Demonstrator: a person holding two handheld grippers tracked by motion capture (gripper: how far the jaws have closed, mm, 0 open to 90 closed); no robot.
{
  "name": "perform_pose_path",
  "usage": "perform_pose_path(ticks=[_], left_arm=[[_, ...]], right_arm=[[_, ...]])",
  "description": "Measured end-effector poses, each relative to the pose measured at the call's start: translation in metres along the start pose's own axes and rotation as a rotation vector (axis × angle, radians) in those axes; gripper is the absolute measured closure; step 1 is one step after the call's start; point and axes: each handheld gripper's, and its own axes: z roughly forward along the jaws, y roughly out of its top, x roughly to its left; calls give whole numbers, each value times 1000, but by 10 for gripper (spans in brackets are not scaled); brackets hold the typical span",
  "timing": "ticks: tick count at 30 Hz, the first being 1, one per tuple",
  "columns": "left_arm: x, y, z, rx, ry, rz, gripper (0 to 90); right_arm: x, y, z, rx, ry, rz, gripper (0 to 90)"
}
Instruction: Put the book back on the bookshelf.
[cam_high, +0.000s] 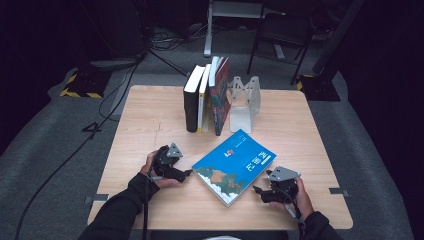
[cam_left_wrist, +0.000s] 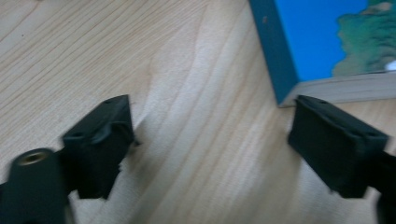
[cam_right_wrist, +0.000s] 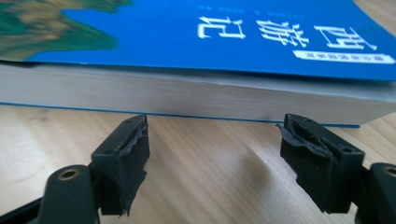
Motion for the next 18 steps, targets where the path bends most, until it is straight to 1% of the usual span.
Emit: perform_pose_path(ticks=[1,4,6,7,8,9,10,11,12,13,16,18], left_arm=[[-3,0,-2,-13,-14,3,196],[-19,2,-10,-53,-17,53,197],[-31,6,-14,-80,-31,83,197],[-36,8,-15,-88,-44,102,197],[-42,10,-14,-89,-59,116,197],[-42,10,-14,-89,-59,116,197],[-52,13,-12,-85,-76,146,197],[-56,14,-10,-86,-85,155,197],[-56,14,-10,-86,-85,155,197],[-60,16,-9,-86,-97,160,191],[-68,19,-8,-86,-95,181,189],[-76,20,-6,-81,-92,209,191]], right_arm=[[-1,0,1,-6,-4,5,214],[-1,3,3,-9,-21,11,219],[0,3,5,-12,-17,8,207],[1,4,5,-9,-20,7,193],[1,4,5,-11,-17,4,193],[1,5,5,-11,-17,10,194],[0,5,4,-12,-12,16,194],[0,6,3,-18,-10,14,199],[-1,6,2,-16,-8,17,202],[-1,7,2,-18,-12,19,201],[0,8,2,-19,-22,11,194],[0,9,2,-25,-31,17,193]])
